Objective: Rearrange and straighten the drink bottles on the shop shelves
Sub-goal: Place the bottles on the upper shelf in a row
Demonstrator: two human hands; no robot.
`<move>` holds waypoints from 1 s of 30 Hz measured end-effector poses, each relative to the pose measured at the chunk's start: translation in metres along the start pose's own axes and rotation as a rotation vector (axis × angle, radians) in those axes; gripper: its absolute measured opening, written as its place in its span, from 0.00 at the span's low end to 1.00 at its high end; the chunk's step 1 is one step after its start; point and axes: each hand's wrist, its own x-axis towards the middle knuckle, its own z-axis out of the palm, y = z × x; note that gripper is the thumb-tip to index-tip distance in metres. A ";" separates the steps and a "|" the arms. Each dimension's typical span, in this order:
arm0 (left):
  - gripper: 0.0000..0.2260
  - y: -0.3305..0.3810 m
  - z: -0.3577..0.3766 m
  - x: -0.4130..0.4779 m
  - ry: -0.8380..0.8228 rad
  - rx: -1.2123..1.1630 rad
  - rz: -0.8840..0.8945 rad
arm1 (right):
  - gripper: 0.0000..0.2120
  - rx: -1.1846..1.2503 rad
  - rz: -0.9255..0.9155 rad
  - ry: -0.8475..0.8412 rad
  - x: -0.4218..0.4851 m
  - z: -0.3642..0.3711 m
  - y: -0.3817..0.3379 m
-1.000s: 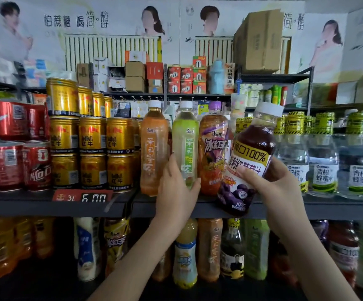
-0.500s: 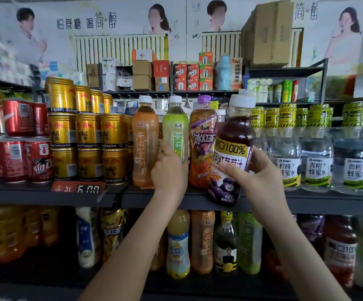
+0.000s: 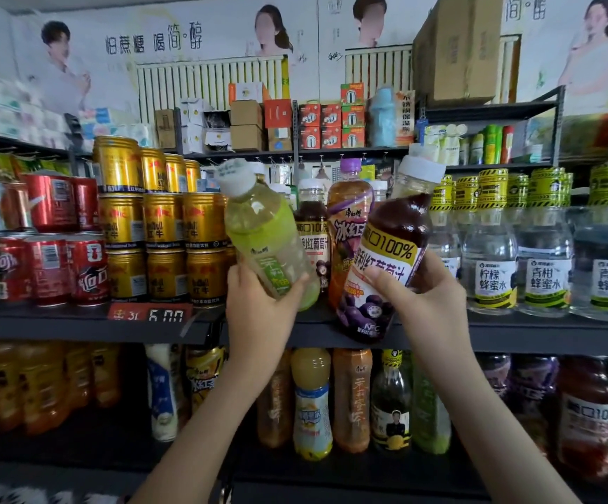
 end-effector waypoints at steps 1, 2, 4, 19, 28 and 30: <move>0.24 -0.001 -0.009 0.001 0.007 -0.008 0.004 | 0.13 -0.002 0.005 -0.011 0.000 0.006 0.000; 0.22 -0.002 -0.019 0.003 0.008 -0.016 0.007 | 0.14 -0.011 0.010 -0.024 0.001 0.014 0.000; 0.19 -0.004 -0.038 0.008 0.004 -0.045 0.003 | 0.15 -0.038 0.014 -0.051 0.003 0.030 0.001; 0.17 -0.050 -0.102 0.041 -0.141 -0.314 -0.222 | 0.33 -0.356 -0.002 -0.018 0.019 0.113 0.011; 0.16 -0.056 -0.086 0.043 -0.230 -0.325 -0.284 | 0.40 -0.596 0.000 -0.009 0.000 0.117 0.027; 0.14 -0.056 -0.085 0.042 -0.236 -0.322 -0.276 | 0.41 -0.617 -0.016 0.013 -0.011 0.117 0.032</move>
